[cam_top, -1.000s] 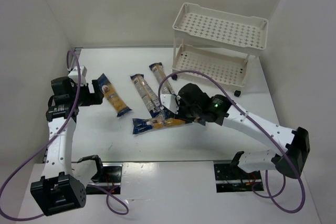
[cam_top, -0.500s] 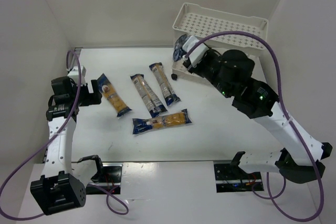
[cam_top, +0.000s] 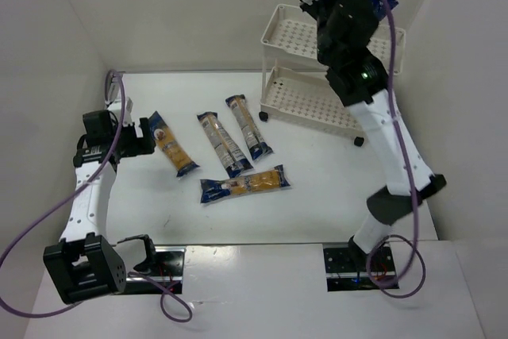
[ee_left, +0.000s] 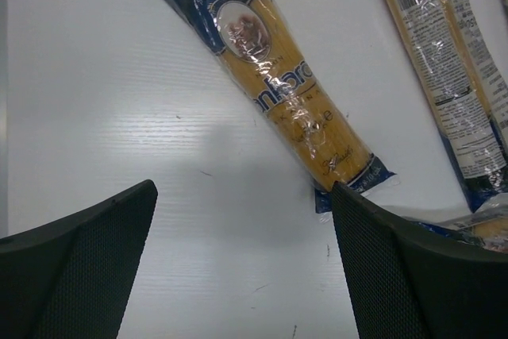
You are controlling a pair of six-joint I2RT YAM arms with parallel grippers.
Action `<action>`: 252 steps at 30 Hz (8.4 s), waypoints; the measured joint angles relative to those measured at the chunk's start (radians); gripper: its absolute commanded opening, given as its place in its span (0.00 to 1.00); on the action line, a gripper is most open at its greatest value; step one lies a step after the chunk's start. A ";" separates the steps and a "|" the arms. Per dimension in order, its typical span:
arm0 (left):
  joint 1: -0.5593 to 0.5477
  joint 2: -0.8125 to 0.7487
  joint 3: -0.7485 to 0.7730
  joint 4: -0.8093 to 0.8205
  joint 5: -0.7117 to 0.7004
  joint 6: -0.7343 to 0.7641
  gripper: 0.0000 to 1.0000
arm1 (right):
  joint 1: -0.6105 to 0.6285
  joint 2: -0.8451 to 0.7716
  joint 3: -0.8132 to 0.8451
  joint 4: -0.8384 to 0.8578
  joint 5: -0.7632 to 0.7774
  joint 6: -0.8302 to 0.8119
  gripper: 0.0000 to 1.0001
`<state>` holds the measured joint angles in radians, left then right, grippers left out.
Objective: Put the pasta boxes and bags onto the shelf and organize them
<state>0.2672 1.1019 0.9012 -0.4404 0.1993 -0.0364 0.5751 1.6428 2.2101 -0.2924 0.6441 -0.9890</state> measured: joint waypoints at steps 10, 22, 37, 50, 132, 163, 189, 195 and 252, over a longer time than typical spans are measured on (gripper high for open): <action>0.000 0.094 0.087 0.020 0.057 -0.051 0.95 | -0.137 0.349 0.127 -0.136 0.013 0.016 0.00; 0.000 0.132 0.092 0.045 0.057 -0.051 0.95 | -0.180 0.384 0.130 -0.195 0.010 0.051 0.75; 0.000 0.301 0.120 0.050 0.075 -0.325 0.96 | -0.181 0.383 0.187 -0.205 -0.030 0.172 0.84; -0.146 0.616 0.364 -0.005 -0.145 -0.474 0.98 | -0.167 0.190 0.130 -0.027 -0.047 0.438 1.00; -1.017 1.297 1.743 0.490 -0.132 1.304 0.00 | -0.604 -0.708 -0.815 0.230 -0.117 0.631 0.62; -1.005 1.332 1.743 0.461 -0.171 1.164 0.62 | -0.619 -0.736 -0.831 0.140 -0.266 0.713 0.70; -0.965 1.321 1.820 0.601 -0.216 0.885 1.00 | -0.619 -0.735 -0.853 0.072 -0.392 0.762 0.83; -0.960 1.185 1.820 0.586 -0.383 0.732 1.00 | -0.615 -0.676 -0.789 0.004 -0.595 0.757 0.91; -0.071 -0.013 0.065 0.122 -0.204 -0.128 1.00 | 0.367 0.042 -0.844 -0.399 -0.661 0.363 0.00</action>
<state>0.1963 1.0885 0.9665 -0.3187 -0.0051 -0.1646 0.9417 1.6852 1.3659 -0.6910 -0.0166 -0.6258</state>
